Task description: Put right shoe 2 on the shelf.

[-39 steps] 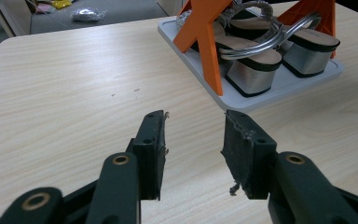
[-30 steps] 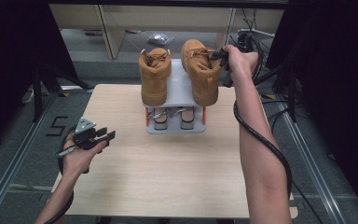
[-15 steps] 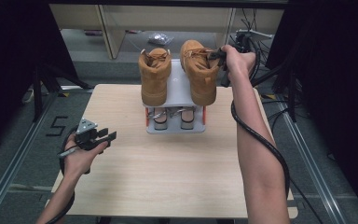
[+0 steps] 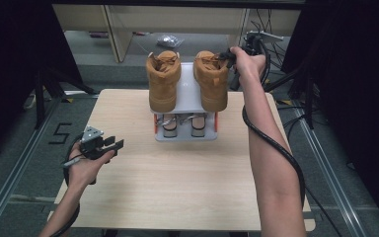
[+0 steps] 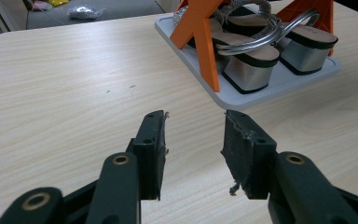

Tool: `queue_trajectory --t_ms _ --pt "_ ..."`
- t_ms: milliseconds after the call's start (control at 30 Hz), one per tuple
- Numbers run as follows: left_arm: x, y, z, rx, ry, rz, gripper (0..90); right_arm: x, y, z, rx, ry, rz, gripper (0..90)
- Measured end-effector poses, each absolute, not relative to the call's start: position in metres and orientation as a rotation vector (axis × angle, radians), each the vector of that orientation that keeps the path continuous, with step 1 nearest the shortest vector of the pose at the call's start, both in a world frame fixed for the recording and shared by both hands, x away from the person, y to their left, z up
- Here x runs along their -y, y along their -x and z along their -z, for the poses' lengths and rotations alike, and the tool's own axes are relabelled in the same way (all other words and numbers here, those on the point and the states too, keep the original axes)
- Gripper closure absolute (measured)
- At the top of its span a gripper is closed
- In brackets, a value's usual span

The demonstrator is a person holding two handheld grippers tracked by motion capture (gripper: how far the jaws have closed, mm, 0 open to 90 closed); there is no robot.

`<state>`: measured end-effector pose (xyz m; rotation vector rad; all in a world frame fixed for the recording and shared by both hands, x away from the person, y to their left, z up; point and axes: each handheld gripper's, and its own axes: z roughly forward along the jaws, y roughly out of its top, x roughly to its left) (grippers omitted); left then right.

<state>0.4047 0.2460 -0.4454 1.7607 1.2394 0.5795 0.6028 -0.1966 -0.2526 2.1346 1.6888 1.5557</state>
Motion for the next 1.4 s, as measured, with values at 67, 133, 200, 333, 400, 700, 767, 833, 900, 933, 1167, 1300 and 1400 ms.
queue_trajectory --t_ms 67,133,200,333,400,700,767,833,900,933,1167,1300,1400 --pt "-0.246 -0.405 0.446 -1.243 -1.762 -0.581 58.0 0.196 -0.602 0.250 -1.710 -2.101 -1.543 62.2" --pt "-0.245 -0.405 0.446 -1.238 -1.766 -0.577 58.0 0.195 -0.601 0.248 -1.727 -2.066 -1.556 57.3" --pt "-0.244 -0.405 0.446 -1.235 -1.762 -0.577 58.0 0.195 -0.600 0.246 -1.714 -2.060 -1.555 53.4" --pt "-0.243 -0.404 0.446 -1.233 -1.761 -0.577 57.9 0.196 -0.592 0.239 -1.705 -1.974 -1.582 47.3" --pt "-0.244 -0.403 0.446 -1.235 -1.757 -0.578 57.9 0.198 -0.586 0.234 -1.705 -1.924 -1.587 45.2" --pt "-0.248 -0.400 0.447 -1.246 -1.747 -0.580 57.9 0.221 -0.552 0.231 -1.691 -1.772 -1.660 40.8" --pt "-0.247 -0.399 0.448 -1.244 -1.749 -0.581 57.9 0.228 -0.545 0.238 -1.713 -1.762 -1.695 40.0" --pt "-0.247 -0.399 0.447 -1.242 -1.750 -0.581 57.9 0.234 -0.538 0.247 -1.722 -1.775 -1.670 40.0" --pt "-0.245 -0.399 0.446 -1.235 -1.749 -0.583 57.9 0.237 -0.534 0.254 -1.742 -1.775 -1.670 40.2" --pt "-0.244 -0.399 0.446 -1.235 -1.749 -0.583 57.9 0.239 -0.531 0.260 -1.765 -1.757 -1.657 40.9" --pt "-0.239 -0.400 0.446 -1.224 -1.755 -0.577 57.9 0.241 -0.517 0.293 -1.845 -1.731 -1.610 41.1" --pt "-0.239 -0.399 0.447 -1.225 -1.760 -0.574 57.8 0.237 -0.509 0.308 -1.885 -1.692 -1.630 38.5" --pt "-0.239 -0.399 0.448 -1.226 -1.763 -0.573 57.8 0.231 -0.502 0.317 -1.900 -1.687 -1.635 35.5"
